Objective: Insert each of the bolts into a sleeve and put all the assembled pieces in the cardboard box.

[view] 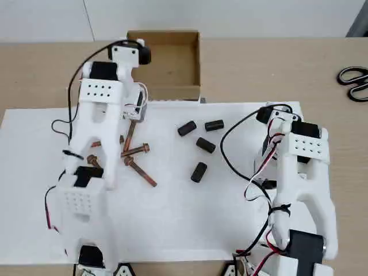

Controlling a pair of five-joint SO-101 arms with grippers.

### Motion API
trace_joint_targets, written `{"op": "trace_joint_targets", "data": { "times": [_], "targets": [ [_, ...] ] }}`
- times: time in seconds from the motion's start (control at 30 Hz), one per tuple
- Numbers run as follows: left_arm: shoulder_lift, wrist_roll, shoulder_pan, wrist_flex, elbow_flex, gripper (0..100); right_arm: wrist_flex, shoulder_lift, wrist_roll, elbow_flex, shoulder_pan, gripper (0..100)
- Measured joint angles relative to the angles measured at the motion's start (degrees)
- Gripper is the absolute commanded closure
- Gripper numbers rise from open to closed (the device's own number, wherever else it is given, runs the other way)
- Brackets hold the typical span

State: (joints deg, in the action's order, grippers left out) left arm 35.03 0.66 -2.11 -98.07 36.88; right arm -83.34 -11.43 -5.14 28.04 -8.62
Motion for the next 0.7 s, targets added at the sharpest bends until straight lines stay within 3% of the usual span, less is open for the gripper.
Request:
{"op": "trace_joint_targets", "data": {
  "times": [0.3,0.7],
  "targets": [
    [8.53,0.09,0.00,-0.18,8.35,87,0.26,0.00,0.00,0.00,0.00,99.1],
    [12.48,0.09,0.00,0.09,8.97,87,0.26,0.00,0.00,0.00,0.00,99.1]
  ]
}}
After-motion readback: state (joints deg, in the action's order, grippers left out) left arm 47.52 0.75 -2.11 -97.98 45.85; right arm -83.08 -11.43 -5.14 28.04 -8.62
